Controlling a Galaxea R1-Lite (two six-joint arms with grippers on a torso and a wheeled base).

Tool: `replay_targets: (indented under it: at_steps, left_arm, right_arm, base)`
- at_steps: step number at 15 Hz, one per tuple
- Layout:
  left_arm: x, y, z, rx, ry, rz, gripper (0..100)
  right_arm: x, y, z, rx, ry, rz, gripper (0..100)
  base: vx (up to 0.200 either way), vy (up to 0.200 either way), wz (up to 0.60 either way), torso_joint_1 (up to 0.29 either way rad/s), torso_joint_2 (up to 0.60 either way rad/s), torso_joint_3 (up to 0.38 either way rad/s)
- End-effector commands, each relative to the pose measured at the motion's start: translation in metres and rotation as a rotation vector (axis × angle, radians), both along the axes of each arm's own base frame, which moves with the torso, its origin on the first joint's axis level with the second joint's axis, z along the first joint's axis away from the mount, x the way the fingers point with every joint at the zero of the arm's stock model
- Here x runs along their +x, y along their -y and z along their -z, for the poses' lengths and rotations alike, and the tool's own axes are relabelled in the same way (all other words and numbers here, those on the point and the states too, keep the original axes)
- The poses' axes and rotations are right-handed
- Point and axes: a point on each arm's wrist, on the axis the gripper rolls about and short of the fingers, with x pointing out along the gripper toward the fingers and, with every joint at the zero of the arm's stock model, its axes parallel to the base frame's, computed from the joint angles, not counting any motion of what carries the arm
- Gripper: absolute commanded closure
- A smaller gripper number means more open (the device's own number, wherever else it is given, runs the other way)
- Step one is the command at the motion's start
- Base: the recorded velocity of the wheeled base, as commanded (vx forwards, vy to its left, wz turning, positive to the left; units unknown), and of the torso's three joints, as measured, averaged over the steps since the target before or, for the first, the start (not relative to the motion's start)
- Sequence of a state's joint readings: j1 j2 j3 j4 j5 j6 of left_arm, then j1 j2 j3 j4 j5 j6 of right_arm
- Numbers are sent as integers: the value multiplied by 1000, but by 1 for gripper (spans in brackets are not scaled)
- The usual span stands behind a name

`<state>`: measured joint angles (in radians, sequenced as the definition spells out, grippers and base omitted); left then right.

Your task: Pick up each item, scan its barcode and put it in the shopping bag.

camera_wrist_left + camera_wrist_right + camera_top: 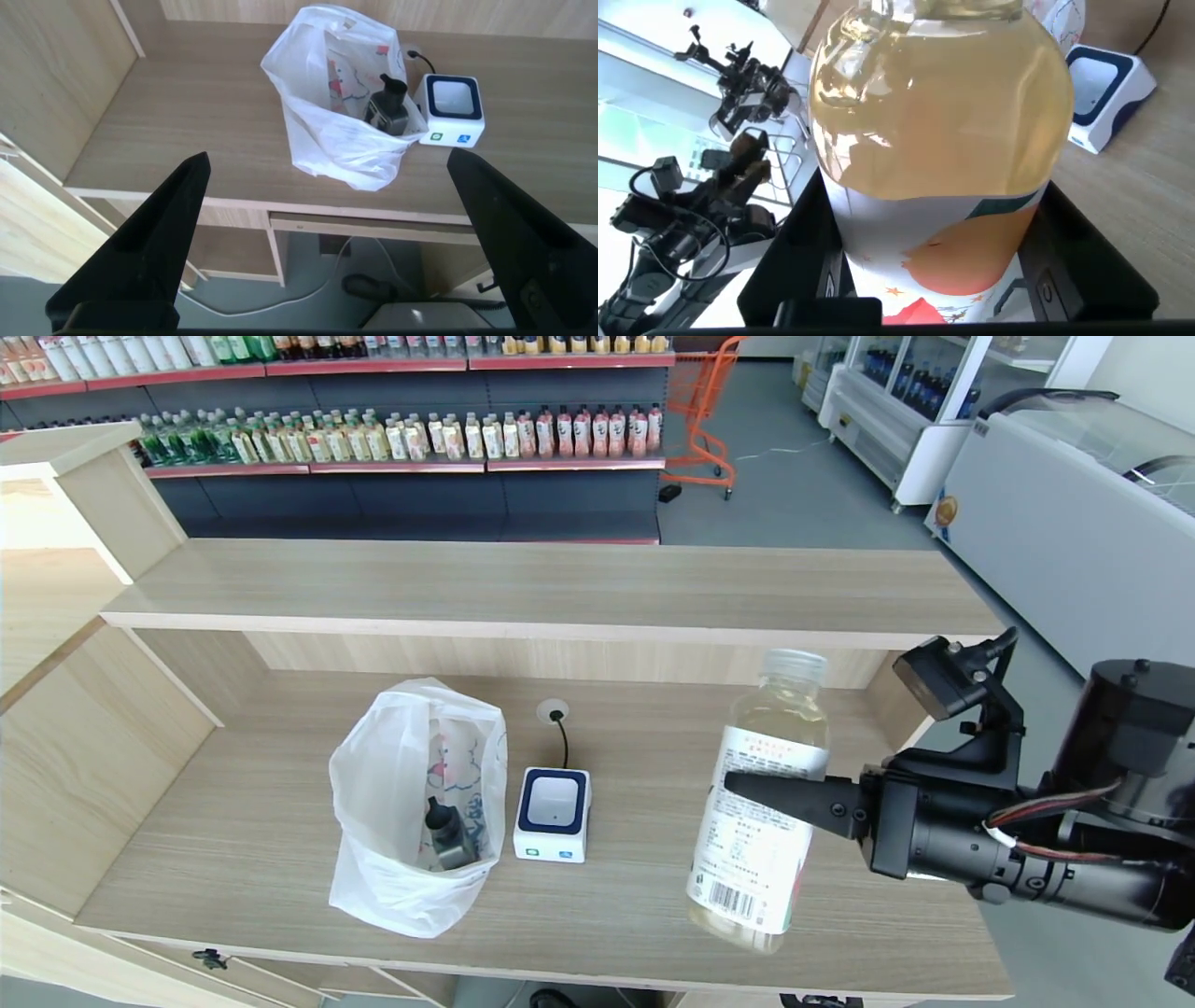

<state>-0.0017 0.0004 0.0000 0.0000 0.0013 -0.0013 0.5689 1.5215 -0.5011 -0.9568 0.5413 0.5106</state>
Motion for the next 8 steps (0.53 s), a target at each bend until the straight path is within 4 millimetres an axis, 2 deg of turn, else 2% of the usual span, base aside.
replay_targets:
  at_steps: [1, 8]
  left_arm:
    - [0, 0, 0, 0, 0, 0, 0]
    - [0, 0, 0, 0, 0, 0, 0]
  right_arm:
    - [-5, -10, 4, -5, -19, -46, 100]
    - [-3, -17, 15, -38, -52, -63, 100]
  base:
    - [0, 0, 0, 0, 0, 0]
    - [0, 0, 0, 0, 0, 0]
